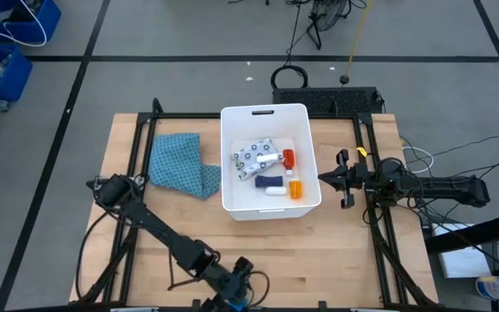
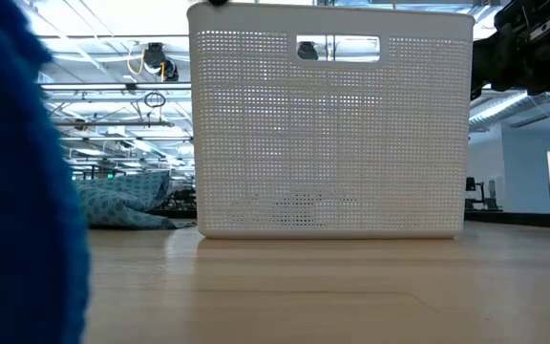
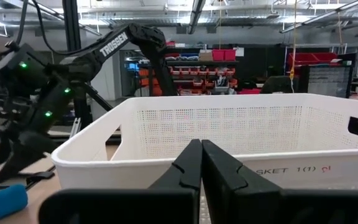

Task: Pick & place medical supplies in basket/bin
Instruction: Put the small blue bandage into the white bin

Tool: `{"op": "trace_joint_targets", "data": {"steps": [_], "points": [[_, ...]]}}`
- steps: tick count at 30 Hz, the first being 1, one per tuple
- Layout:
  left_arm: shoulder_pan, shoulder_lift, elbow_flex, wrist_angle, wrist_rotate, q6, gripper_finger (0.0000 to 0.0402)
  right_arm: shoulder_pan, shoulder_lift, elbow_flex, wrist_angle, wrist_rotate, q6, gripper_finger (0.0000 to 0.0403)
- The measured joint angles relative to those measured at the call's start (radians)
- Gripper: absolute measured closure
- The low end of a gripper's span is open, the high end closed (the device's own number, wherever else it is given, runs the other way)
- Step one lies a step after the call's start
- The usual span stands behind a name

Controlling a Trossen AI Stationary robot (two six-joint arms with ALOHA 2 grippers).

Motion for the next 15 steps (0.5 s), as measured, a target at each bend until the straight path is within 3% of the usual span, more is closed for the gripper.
{"op": "trace_joint_targets", "data": {"steps": [11,15], "points": [[-0.062,0.122,0.003,0.098,-0.112,0.007,0.0055,0.000,0.002,0.000,-0.006,-0.001,0.042,0.0403],[-0.045,0.155,0.002,0.097,-0.068,-0.004,0.0055,0.000,0.006,0.000,-0.005,-0.001,0.057,0.0403]]}}
